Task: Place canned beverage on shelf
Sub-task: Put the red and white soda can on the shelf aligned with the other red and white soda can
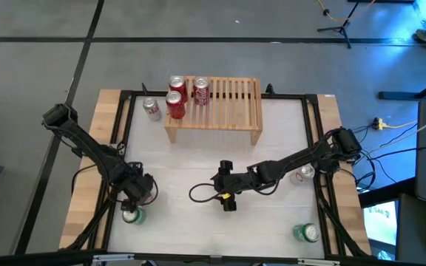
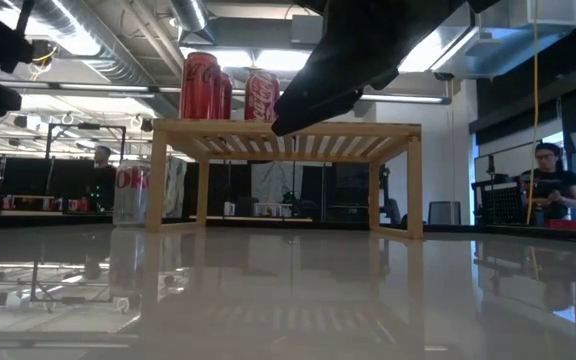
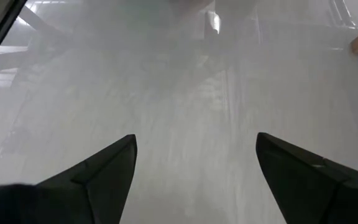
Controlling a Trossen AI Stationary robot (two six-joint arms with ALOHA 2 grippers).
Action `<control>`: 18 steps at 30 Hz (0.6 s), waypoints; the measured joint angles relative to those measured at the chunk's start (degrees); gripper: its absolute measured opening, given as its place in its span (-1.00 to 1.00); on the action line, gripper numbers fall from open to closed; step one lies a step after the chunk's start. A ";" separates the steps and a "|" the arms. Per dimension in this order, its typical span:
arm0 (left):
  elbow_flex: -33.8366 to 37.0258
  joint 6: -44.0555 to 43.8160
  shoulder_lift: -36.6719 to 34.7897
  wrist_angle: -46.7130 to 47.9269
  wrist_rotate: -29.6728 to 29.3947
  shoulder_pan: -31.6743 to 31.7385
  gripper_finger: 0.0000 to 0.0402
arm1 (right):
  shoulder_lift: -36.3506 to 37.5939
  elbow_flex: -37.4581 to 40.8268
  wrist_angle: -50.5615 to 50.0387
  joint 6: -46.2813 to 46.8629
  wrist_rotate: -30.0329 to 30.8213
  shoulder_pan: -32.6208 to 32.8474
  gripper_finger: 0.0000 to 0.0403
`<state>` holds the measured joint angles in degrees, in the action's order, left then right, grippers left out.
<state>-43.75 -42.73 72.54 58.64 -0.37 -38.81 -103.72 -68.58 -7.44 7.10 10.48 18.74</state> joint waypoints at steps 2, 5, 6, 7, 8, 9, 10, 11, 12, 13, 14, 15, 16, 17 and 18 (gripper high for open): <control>0.02 -0.15 0.06 -0.78 -0.36 0.00 0.92 | 0.00 0.00 0.03 0.02 0.00 -0.01 0.62; 0.08 -0.46 0.07 -1.81 -0.61 0.00 0.92 | 0.00 0.00 0.02 0.36 -0.01 0.00 0.62; 0.12 -0.62 0.10 -2.47 -0.63 0.01 0.92 | 0.00 0.00 0.02 0.62 -0.02 0.00 0.62; 0.16 -0.65 0.12 -3.35 -0.60 0.02 0.92 | 0.00 0.00 -0.01 1.21 0.00 -0.01 0.62; 0.18 -0.64 0.17 -4.18 -0.50 0.02 0.92 | -0.01 0.00 -0.07 1.69 -0.02 0.00 0.62; 0.20 -0.63 0.19 -4.84 -0.30 0.02 0.92 | 0.00 0.00 -0.12 1.93 -0.01 -0.01 0.62; 0.20 -0.64 0.21 -5.29 -0.16 -0.02 0.92 | -0.01 0.00 -0.11 1.94 0.00 0.00 0.62; 0.22 -0.65 0.21 -5.56 -0.30 -0.19 0.92 | 0.00 0.00 -0.11 1.94 -0.01 0.00 0.62; 0.22 -0.66 0.20 -5.57 -0.72 -0.40 0.92 | 0.00 0.00 -0.11 1.94 -0.02 0.00 0.62; 0.22 -0.67 0.19 -5.56 -1.25 -0.56 0.92 | -0.02 0.00 -0.11 1.94 -0.02 0.00 0.62; 0.22 -0.69 0.19 -5.52 -1.84 -0.59 0.92 | 0.00 0.00 -0.19 1.94 -0.02 0.00 0.62; 0.29 -0.79 0.21 -5.30 -3.03 -0.62 0.92 | -0.01 0.00 -0.33 1.94 -0.01 0.00 0.62; 0.36 -0.86 0.38 -5.33 -3.65 -0.64 0.92 | 0.00 0.00 -0.47 1.94 -0.02 0.00 0.62; 0.46 -0.83 0.57 -5.19 -4.15 -0.81 0.92 | 0.00 0.00 -0.48 1.91 -0.01 0.00 0.62; 0.47 -0.79 0.51 -4.89 -4.82 -1.05 0.92 | 0.00 0.00 -0.48 1.80 -0.02 0.00 0.62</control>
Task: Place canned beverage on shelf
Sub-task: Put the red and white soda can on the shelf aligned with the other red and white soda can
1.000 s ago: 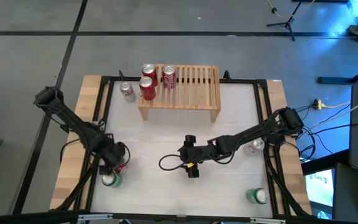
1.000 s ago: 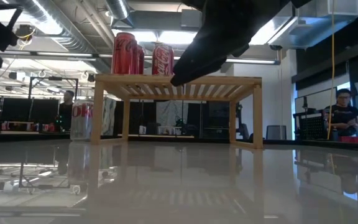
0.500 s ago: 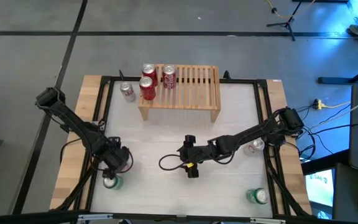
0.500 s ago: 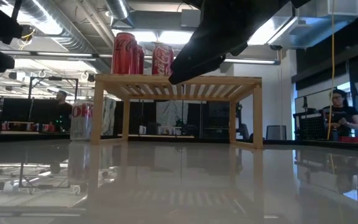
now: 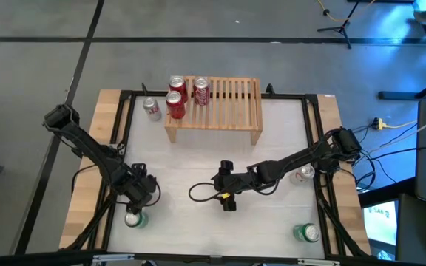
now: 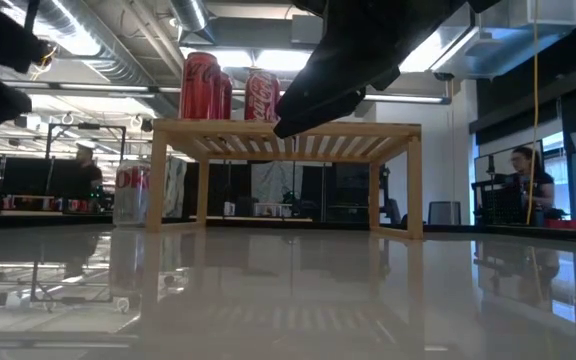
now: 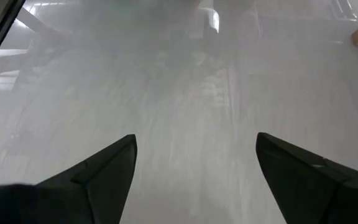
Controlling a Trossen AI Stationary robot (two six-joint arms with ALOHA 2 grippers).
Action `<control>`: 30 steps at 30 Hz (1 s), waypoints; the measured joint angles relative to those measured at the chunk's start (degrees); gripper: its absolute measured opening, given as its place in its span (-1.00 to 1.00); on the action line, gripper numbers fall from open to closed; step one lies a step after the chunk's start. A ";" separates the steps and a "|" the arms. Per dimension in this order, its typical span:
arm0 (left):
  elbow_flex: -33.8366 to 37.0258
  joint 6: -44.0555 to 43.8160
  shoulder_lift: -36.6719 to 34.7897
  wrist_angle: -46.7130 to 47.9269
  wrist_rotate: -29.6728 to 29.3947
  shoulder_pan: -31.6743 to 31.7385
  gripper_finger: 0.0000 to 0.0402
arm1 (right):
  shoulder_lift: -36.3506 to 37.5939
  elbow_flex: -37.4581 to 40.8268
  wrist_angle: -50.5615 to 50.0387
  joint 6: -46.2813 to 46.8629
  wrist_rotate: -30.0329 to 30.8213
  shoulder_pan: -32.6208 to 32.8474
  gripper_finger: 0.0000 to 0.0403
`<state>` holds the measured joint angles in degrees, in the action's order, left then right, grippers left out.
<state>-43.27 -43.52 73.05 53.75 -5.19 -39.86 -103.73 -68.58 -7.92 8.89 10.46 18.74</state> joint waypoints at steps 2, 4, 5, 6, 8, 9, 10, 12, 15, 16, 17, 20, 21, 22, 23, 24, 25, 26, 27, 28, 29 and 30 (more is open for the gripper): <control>-0.06 0.08 -0.03 0.63 -1.27 -0.21 0.92 | 0.01 0.00 0.12 -0.07 0.00 -0.02 0.62; -0.21 0.06 0.47 1.01 -0.78 -0.15 0.92 | 0.01 0.00 0.03 -0.10 0.00 0.00 0.62; -0.21 0.04 0.71 1.06 -0.26 0.02 0.92 | -0.01 0.00 -0.02 -0.10 0.00 0.00 0.62; -0.21 0.40 0.95 1.00 0.43 0.25 0.92 | 0.01 0.00 -0.06 -0.10 0.00 0.00 0.62; -0.26 0.61 1.64 1.01 1.16 0.48 0.92 | -0.01 0.00 -0.33 -0.10 0.00 0.00 0.62; -0.29 0.64 1.90 1.02 1.14 0.48 0.92 | 0.00 0.00 -0.41 -0.10 0.00 0.00 0.62; -0.31 0.84 2.16 1.01 1.13 0.49 0.92 | -0.01 0.00 -0.52 -0.12 0.02 0.00 0.62; -0.32 1.48 2.59 1.01 1.16 0.95 0.92 | 0.00 0.00 -0.55 -0.12 0.23 0.00 0.62; -0.30 -1.82 2.68 1.02 1.61 2.99 0.92 | 0.01 0.00 -0.68 -0.14 0.48 0.00 0.62; -0.29 -3.02 2.71 0.98 1.80 3.88 0.92 | 0.00 0.00 -0.72 -0.09 0.48 0.00 0.62; -0.25 -3.35 2.73 0.72 1.90 4.69 0.92 | 0.00 0.00 -0.74 0.22 0.49 -0.01 0.62; -0.23 -3.11 2.76 0.68 1.82 5.93 0.92 | 0.01 0.00 -0.94 1.69 0.46 -0.01 0.62; -0.23 -2.74 2.76 0.57 1.86 6.46 0.92 | -0.01 0.00 -1.18 1.78 0.46 -0.02 0.62; -0.23 -2.55 2.79 0.53 1.87 7.06 0.92 | 0.01 0.00 -1.31 1.74 0.46 -0.02 0.62; -0.09 -2.35 2.83 0.63 1.00 7.66 0.92 | 0.01 0.00 -1.32 1.74 0.46 0.00 0.62; 0.01 -2.20 3.09 0.95 0.81 8.25 0.92 | 0.01 0.00 -1.31 1.74 0.46 -0.02 0.62; 0.16 -2.02 3.31 1.43 1.43 8.72 0.92 | 0.00 0.00 -1.31 1.74 0.46 -0.02 0.62; 0.20 -1.90 3.19 2.14 1.55 8.88 0.92 | -0.01 0.00 -1.41 1.74 0.46 -0.01 0.62; 0.12 -1.45 2.87 2.55 2.12 8.86 0.92 | 0.01 0.00 -1.73 1.73 0.45 0.00 0.62; -0.04 -0.86 2.85 3.02 3.07 8.83 0.92 | 0.01 0.00 -2.12 1.74 0.46 -0.01 0.62; -0.04 -0.21 3.02 4.19 3.60 8.70 0.92 | 0.01 0.00 -2.43 1.74 0.46 -0.02 0.62; -0.01 0.14 3.09 5.42 3.80 8.57 0.92 | 0.00 0.00 -2.64 1.74 0.44 0.00 0.62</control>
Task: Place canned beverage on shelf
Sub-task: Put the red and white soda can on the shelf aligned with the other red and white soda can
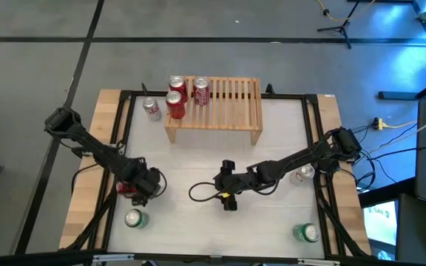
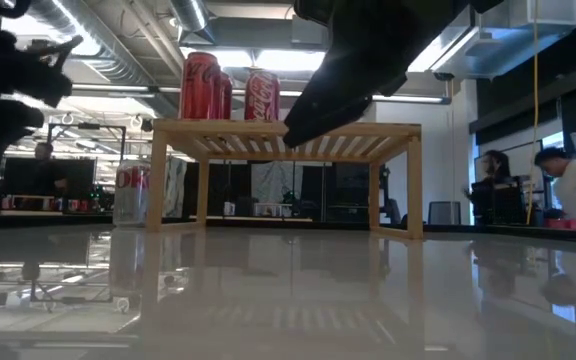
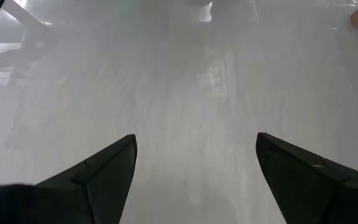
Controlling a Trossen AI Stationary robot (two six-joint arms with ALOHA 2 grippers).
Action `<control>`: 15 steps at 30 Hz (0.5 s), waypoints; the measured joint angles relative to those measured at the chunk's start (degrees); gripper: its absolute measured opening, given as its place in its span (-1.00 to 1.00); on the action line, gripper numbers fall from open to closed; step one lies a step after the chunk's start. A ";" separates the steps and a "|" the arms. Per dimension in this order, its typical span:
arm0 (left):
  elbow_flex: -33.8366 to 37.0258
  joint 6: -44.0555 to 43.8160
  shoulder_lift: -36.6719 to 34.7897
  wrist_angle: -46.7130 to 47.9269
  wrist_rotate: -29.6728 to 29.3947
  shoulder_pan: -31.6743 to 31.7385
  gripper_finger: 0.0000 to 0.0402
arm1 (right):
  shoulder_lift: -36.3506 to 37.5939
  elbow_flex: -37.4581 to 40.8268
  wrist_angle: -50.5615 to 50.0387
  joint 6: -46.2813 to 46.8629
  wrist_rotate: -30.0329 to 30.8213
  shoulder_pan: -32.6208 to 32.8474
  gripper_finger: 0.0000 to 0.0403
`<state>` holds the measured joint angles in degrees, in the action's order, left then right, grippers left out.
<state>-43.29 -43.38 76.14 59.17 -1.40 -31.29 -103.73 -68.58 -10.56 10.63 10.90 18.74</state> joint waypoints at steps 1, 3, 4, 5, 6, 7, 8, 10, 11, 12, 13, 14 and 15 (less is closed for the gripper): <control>0.00 0.05 -0.09 1.39 -0.04 -0.19 0.92 | 0.00 0.00 -0.06 0.00 0.02 0.00 0.62; 0.00 0.00 -0.19 2.44 -0.01 -0.22 0.92 | -0.01 0.00 -0.30 0.00 0.02 0.00 0.62; 0.00 -0.37 -0.13 2.53 0.01 -0.22 0.92 | 0.00 0.00 -0.27 0.00 0.02 -0.01 0.62; 0.00 -1.09 -0.13 2.75 0.12 -0.18 0.92 | 0.00 0.00 -0.13 0.00 0.02 -0.02 0.62; 0.00 -1.50 -0.17 3.18 0.25 -0.09 0.92 | 0.00 0.00 0.02 0.00 0.04 -0.02 0.62; 0.00 -2.00 -0.17 3.55 0.47 -0.06 0.92 | 0.00 0.00 0.10 0.00 0.04 0.00 0.62; 0.00 -2.53 -0.17 3.97 0.40 -0.12 0.92 | 0.00 0.00 0.10 0.00 0.05 -0.01 0.62; 0.16 -3.04 -0.20 5.25 0.22 -0.15 0.92 | 0.00 0.00 0.06 0.00 0.04 0.00 0.62; 0.78 -3.11 -0.24 5.27 0.19 -0.11 0.92 | 0.00 0.00 0.10 0.00 0.06 -0.02 0.62; 1.49 -3.27 -0.22 5.22 0.24 -0.11 0.92 | 0.00 0.00 0.10 0.00 0.04 0.00 0.62; 2.45 -3.46 -0.22 4.83 0.32 -0.11 0.92 | 0.00 0.00 0.09 0.00 0.05 -0.02 0.62; 3.41 -3.59 -0.22 4.26 0.51 -0.07 0.92 | -0.01 0.00 0.08 0.00 0.04 0.00 0.62; 4.50 -3.82 -0.22 3.42 0.65 0.10 0.92 | 0.00 0.00 0.09 0.00 0.05 0.00 0.62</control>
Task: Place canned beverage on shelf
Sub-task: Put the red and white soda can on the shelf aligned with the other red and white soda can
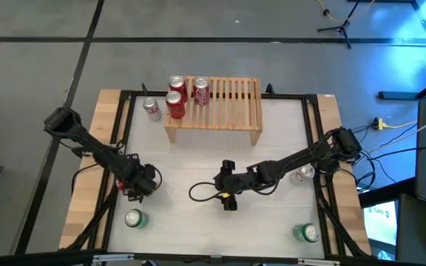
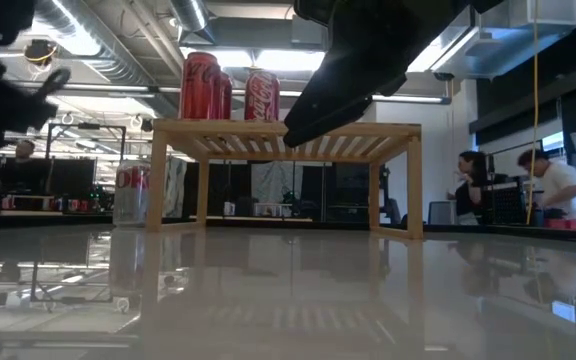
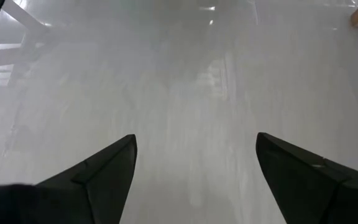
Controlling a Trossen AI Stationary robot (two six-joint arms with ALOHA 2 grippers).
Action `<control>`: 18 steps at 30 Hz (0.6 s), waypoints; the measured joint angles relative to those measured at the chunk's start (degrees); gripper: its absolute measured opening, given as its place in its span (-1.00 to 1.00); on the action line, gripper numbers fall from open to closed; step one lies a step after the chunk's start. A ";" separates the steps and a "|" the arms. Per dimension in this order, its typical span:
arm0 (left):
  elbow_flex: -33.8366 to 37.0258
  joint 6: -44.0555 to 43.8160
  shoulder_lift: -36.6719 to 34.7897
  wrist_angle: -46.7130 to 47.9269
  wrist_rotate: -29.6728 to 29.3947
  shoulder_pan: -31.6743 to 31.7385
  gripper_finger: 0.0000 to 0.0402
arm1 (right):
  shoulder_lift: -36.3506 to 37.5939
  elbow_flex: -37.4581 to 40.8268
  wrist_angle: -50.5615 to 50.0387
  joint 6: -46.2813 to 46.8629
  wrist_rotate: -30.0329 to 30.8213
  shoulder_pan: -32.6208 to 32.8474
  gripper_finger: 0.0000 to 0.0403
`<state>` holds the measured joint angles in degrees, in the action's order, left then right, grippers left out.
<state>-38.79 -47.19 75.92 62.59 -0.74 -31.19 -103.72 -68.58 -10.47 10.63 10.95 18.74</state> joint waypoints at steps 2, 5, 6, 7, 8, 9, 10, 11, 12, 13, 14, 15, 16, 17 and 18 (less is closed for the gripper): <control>1.67 -0.51 0.00 -1.31 0.26 0.27 0.92 | -0.01 0.00 0.01 0.02 -0.03 0.00 0.62; 3.36 -1.21 -0.02 -2.66 0.23 0.65 0.88 | 0.00 0.00 0.03 0.00 -0.01 0.00 0.62; 3.67 -1.27 -0.02 -3.09 0.25 0.87 0.84 | 0.00 0.00 0.03 0.00 -0.02 0.00 0.62; 3.80 -1.30 -0.02 -3.36 0.24 0.97 0.79 | 0.00 0.00 0.03 0.00 -0.01 0.00 0.62; 3.81 -1.32 -0.02 -3.46 0.23 0.98 0.74 | 0.00 0.00 0.05 0.00 -0.03 0.00 0.62; 3.81 -1.31 -0.02 -3.53 0.23 0.98 0.67 | -0.01 0.00 0.05 0.00 -0.01 0.00 0.62; 3.78 -1.16 -0.02 -3.58 0.20 0.98 0.60 | 0.00 0.00 0.07 0.00 0.00 0.00 0.62; 3.64 -0.89 -0.02 -3.57 0.02 0.98 0.52 | 0.00 0.00 0.12 0.00 0.08 0.00 0.62; 3.50 -0.83 -0.02 -3.55 -0.11 0.98 0.45 | 0.00 0.00 0.13 0.00 0.28 0.00 0.62; 3.31 -0.69 -0.02 -3.50 -0.43 0.98 0.39 | 0.00 0.00 0.15 0.02 0.48 0.00 0.62; 2.98 -0.53 -0.02 -3.46 -0.82 0.98 0.37 | 0.00 0.00 0.27 0.01 0.49 0.00 0.62; 2.45 -0.40 -0.02 -3.21 -1.39 0.95 0.37 | 0.00 0.00 0.36 0.02 0.49 -0.01 0.62; 1.94 -0.38 -0.02 -3.11 -2.04 0.90 0.37 | 0.00 0.00 0.38 0.02 0.49 -0.02 0.62; 1.35 -0.34 -0.09 -2.87 -2.73 0.78 0.37 | 0.00 0.00 0.36 0.02 0.49 0.00 0.62; 0.60 -0.25 -0.17 -2.57 -3.46 0.67 0.37 | 0.00 0.00 0.33 0.02 0.46 0.00 0.62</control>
<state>-38.19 -47.44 75.75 60.02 -4.20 -30.52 -103.72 -68.58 -10.14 10.65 11.42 18.74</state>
